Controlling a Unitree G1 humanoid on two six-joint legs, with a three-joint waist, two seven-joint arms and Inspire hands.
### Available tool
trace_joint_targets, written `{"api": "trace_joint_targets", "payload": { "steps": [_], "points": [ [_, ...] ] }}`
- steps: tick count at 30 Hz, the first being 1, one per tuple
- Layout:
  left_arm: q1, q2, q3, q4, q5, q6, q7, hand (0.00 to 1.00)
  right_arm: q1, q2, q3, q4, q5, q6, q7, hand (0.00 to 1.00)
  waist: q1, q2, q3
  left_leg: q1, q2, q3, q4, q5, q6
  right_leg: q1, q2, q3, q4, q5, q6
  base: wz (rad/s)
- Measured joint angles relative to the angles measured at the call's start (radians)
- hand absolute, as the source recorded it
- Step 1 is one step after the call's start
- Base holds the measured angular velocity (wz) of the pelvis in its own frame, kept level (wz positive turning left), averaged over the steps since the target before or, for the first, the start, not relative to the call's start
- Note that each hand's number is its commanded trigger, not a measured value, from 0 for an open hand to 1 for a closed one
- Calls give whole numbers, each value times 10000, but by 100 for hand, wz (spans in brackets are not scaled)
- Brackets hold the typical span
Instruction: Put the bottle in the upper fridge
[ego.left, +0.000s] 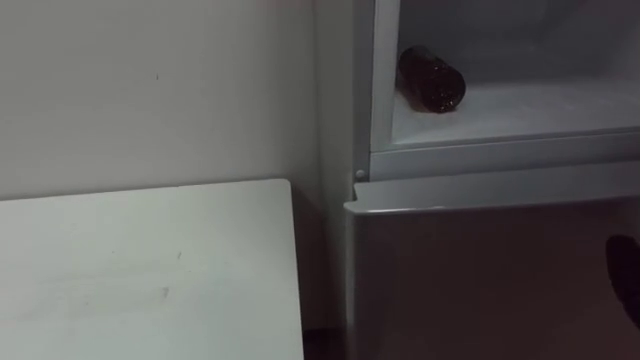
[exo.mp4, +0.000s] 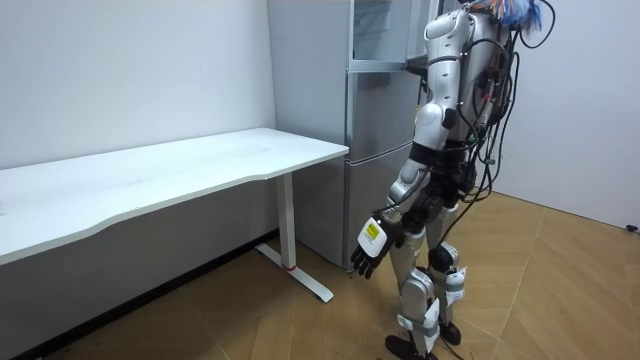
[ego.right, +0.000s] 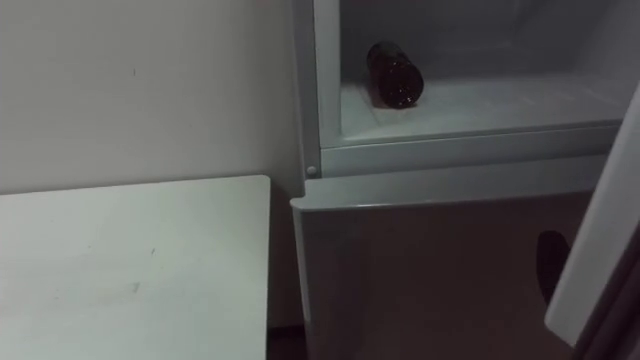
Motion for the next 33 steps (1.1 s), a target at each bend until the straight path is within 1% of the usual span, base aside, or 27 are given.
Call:
{"api": "trace_joint_targets", "payload": {
  "steps": [1,4,6,7,8,9,10,12,13,14,15,16,18,22,23,25,27,28,30,31,32,33],
  "points": [
    [-2,0,1,-4,1,9,-4,0,1,0,0,31,1,5,78,0,0,0,0,11,0,4,-2,0,0,7,0,12,2,0,0,-6],
    [-15,-3,4,-80,30,216,-1,0,73,0,24,161,0,201,679,0,0,-2,1,12,45,110,-2,0,-1,20,27,39,-89,79,-18,-11],
    [-53,0,15,-155,209,414,-2,0,154,-3,26,171,0,605,1427,0,0,-19,-1,-35,82,154,3,7,-13,-8,49,44,-86,103,-41,-8],
    [-81,5,11,-156,282,445,-5,0,153,-4,31,198,-2,692,1598,0,0,-29,0,-42,88,154,2,13,-22,-15,55,42,-86,110,-47,0],
    [-104,33,3,-188,322,564,-19,0,152,-56,67,353,-18,812,1996,0,14,-76,-1,-46,106,153,5,23,-39,-22,70,35,-89,122,-65,0],
    [-109,83,-5,-238,362,660,-26,0,151,-209,99,516,-20,969,2402,0,33,-153,0,-45,130,157,4,41,-68,-23,92,31,-90,132,-84,0],
    [-115,106,-13,-249,369,708,-26,0,151,-337,139,571,-19,1080,2583,0,43,-191,3,-46,141,159,4,49,-82,-23,104,29,-94,140,-98,0],
    [-149,161,-99,-344,409,942,-33,0,149,-946,419,630,-257,1512,3386,0,90,-305,-4,-74,180,177,5,79,-130,-30,150,29,-117,168,-147,0],
    [-157,186,-100,-431,413,1019,-36,0,129,-1090,511,674,-488,1540,3698,0,121,-332,-1,-78,191,173,4,85,-140,-32,161,30,-121,173,-159,0],
    [-167,279,-140,-505,414,1126,-62,0,-20,-1464,812,718,-823,1728,4327,0,217,-392,-6,-82,211,154,4,101,-167,-30,184,31,-140,187,-189,0],
    [-188,357,-158,-665,428,1232,-114,0,-44,-1587,1048,745,-1396,1877,4427,0,310,-475,-7,-82,238,155,2,115,-189,-24,212,34,-159,205,-218,0],
    [-188,374,-157,-739,441,1283,-121,0,-42,-1587,1041,747,-1607,2004,4475,0,307,-507,-4,-82,251,158,3,121,-200,-24,222,35,-165,217,-239,-9],
    [-152,412,-158,-967,468,1548,-145,0,-40,-1774,961,751,-2116,2424,5197,0,288,-575,-6,-89,320,236,-21,148,-242,-21,284,74,-265,310,-303,-13],
    [-53,488,-183,-1567,475,1830,-199,0,-173,-2017,918,750,-2907,2934,6051,0,325,-629,-26,-90,395,239,1,179,-294,-30,317,104,-276,339,-356,-4],
    [17,513,-183,-1707,473,1916,-204,0,-248,-2022,913,750,-3126,3090,6296,0,325,-633,-24,-89,420,240,16,190,-314,-37,317,124,-276,344,-368,-5],
    [83,541,-181,-1913,475,2003,-220,0,-334,-2028,912,744,-3426,3216,6750,0,328,-628,-27,-114,459,244,75,203,-340,-37,340,113,-279,338,-371,0],
    [90,555,-181,-2045,480,2132,-225,0,-531,-2024,909,747,-3760,3461,7325,0,329,-610,-27,-164,516,268,197,202,-380,-32,383,97,-272,339,-386,0],
    [86,560,-184,-2054,479,2148,-223,0,-564,-2024,908,752,-3848,3492,7465,0,328,-584,-10,-171,524,262,208,209,-392,-31,388,81,-272,345,-397,4],
    [108,570,-184,-2145,478,2168,-201,0,-696,-2018,948,754,-3939,3514,8026,0,333,-582,-15,-273,562,228,318,220,-408,-42,396,-13,-272,354,-412,10],
    [135,572,-184,-2184,476,2172,-196,0,-723,-2018,949,753,-3939,3537,8115,0,344,-598,-21,-279,568,227,330,221,-411,-41,399,-20,-270,355,-415,7],
    [179,581,-185,-2204,470,2172,-188,0,-772,-2017,942,753,-3939,3608,8268,0,359,-588,-17,-285,576,221,350,222,-412,-41,404,-23,-266,356,-416,0],
    [189,612,-185,-2204,472,2173,-190,0,-837,-2014,950,752,-3946,3658,8505,0,361,-583,-32,-294,580,208,353,222,-413,-44,406,-35,-262,357,-418,3]
  ]
}}
